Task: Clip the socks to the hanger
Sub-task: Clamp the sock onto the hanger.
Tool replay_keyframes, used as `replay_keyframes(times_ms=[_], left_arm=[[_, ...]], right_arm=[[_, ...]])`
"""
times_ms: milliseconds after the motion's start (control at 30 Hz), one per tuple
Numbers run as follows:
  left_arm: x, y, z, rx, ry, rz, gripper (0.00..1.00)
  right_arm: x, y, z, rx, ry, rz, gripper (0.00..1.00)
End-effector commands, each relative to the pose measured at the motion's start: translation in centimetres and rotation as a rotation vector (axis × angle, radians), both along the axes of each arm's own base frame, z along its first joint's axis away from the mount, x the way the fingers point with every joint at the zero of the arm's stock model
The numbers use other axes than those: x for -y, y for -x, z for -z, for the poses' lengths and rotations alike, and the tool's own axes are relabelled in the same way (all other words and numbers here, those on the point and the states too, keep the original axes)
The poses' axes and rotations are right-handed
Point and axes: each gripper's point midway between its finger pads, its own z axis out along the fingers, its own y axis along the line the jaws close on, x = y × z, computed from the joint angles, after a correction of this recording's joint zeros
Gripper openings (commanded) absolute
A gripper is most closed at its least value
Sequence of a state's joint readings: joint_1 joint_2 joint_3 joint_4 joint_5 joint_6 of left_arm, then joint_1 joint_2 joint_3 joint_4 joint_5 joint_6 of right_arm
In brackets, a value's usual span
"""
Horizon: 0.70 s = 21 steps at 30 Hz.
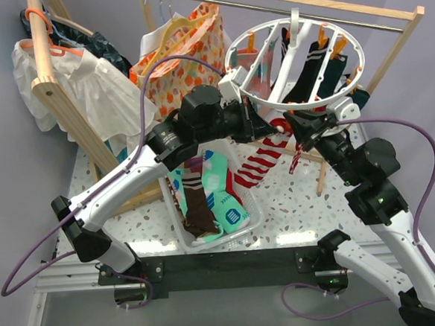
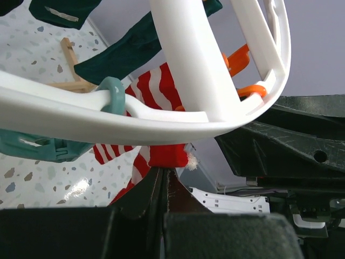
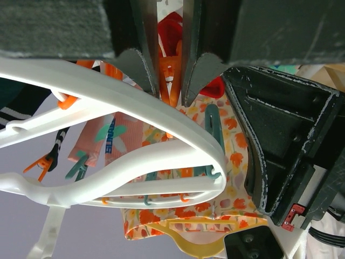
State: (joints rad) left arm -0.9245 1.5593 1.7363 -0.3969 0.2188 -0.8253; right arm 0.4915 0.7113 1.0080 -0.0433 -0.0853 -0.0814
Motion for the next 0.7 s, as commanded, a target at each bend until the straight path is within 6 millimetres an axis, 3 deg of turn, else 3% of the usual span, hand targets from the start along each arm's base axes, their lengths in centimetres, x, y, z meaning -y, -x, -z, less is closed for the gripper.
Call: replay_keyframes(times_ms=[0, 333, 667], left_arm=[[-0.5, 0.7, -2.6, 0.034, 0.080, 0.029, 0.00], [-0.6, 0.3, -3.6, 0.052, 0.113, 0.019, 0.00], [-0.3, 0.3, -4.2, 0.057, 0.140, 0.031, 0.00]], right_arm=[[0.1, -0.1, 0.0, 0.024, 0.017, 0.011, 0.07], [-0.7, 0.1, 0.8, -0.017, 0.015, -0.035, 0.23], [-0.8, 0.2, 0.9, -0.028, 0.005, -0.041, 0.25]])
